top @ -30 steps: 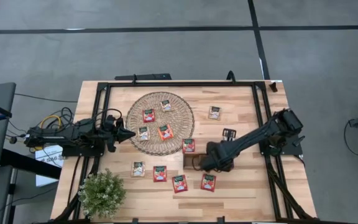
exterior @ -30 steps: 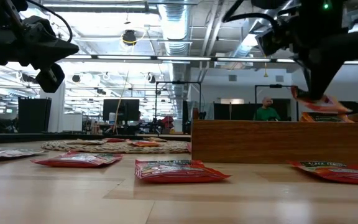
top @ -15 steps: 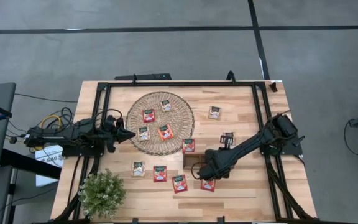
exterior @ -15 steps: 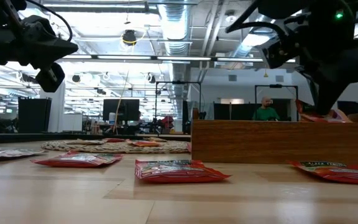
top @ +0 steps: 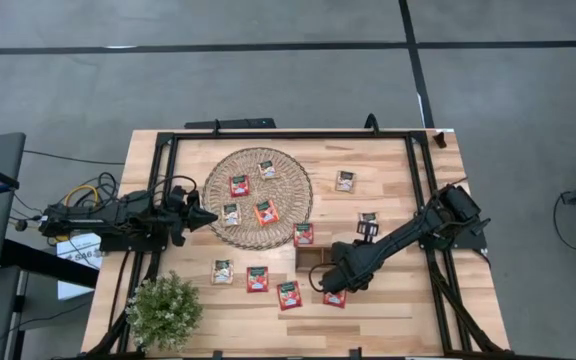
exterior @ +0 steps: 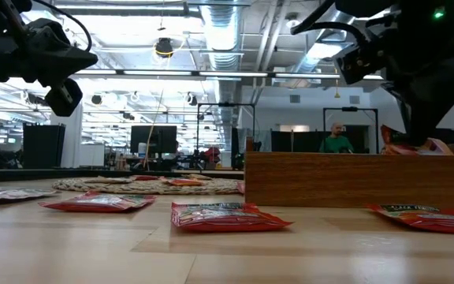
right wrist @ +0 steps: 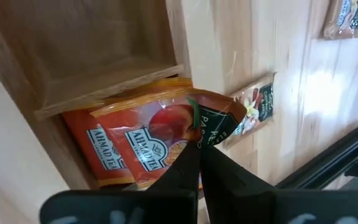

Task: Pick & Place Tea
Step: Put the orange tea bag into the right section of the wooden organizer

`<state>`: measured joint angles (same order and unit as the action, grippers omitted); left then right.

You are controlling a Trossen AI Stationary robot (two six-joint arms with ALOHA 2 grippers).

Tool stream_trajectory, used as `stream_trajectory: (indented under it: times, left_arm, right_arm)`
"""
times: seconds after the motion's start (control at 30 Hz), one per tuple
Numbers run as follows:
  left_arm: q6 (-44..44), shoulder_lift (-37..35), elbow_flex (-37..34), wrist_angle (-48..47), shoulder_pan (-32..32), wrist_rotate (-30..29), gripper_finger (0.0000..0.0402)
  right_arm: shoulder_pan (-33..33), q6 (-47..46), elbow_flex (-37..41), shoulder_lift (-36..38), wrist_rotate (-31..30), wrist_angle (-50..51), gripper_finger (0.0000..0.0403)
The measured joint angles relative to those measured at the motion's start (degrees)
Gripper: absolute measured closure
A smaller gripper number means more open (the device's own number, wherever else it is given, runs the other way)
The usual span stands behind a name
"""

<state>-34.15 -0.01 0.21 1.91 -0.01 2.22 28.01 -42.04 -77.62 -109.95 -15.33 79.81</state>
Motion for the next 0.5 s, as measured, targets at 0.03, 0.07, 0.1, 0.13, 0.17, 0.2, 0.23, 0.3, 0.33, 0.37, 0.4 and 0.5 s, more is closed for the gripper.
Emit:
stream_trajectory:
  times: [0.03, 0.07, 0.1, 0.13, 0.17, 0.2, 0.23, 0.3, 0.33, 0.37, 0.4, 0.5]
  left_arm:
    - [0.00, 0.00, 0.00, 0.00, 0.00, 0.00, 0.0402]
    - [0.00, 0.00, 0.00, 0.00, -0.01, 0.00, 0.0402]
    - [0.01, 0.00, 0.00, 0.00, 0.00, 0.00, 0.0402]
    - [0.02, 0.00, -0.01, 0.00, -0.01, 0.00, 0.0402]
    - [0.02, 0.00, 0.00, 0.00, -0.02, 0.00, 0.0402]
    - [0.02, 0.00, 0.00, -0.02, 0.00, 0.00, 0.0402]
    - [0.02, 0.00, -0.01, -0.01, 0.00, 0.00, 0.0402]
    - [0.09, 0.00, -0.02, -0.02, -0.01, 0.00, 0.0402]
    - [0.09, 0.00, 0.00, -0.02, 0.00, -0.02, 0.0402]
    - [0.09, 0.00, 0.00, -0.02, -0.01, -0.02, 0.0402]
    - [0.12, 0.00, -0.01, -0.02, -0.01, -0.02, 0.0402]
    - [0.26, 0.00, -0.01, -0.02, -0.01, -0.02, 0.0402]
  right_arm:
    - [0.02, 0.00, 0.00, 0.02, 0.02, 0.04, 0.0403]
    - [0.02, 0.00, 0.00, 0.01, 0.07, 0.04, 0.0403]
    - [0.07, -0.01, 0.00, 0.00, 0.18, 0.06, 0.0403]
    - [0.12, -0.02, 0.00, 0.01, 0.18, 0.18, 0.0403]
    - [0.13, -0.02, 0.00, 0.01, 0.19, 0.35, 0.0403]
    - [0.14, -0.03, 0.00, 0.01, 0.20, 0.51, 0.0403]
    - [0.15, -0.02, 0.00, 0.00, 0.20, 0.74, 0.0403]
    - [0.11, -0.02, 0.00, 0.02, 0.20, 1.28, 0.0403]
    - [0.11, -0.04, 0.00, 0.00, 0.20, 1.44, 0.0403]
    - [0.11, -0.04, -0.02, 0.01, 0.20, 1.72, 0.0403]
    - [0.11, -0.04, -0.02, 0.00, 0.20, 1.96, 0.0403]
    - [0.11, -0.03, -0.02, 0.00, 0.22, 2.05, 0.0403]
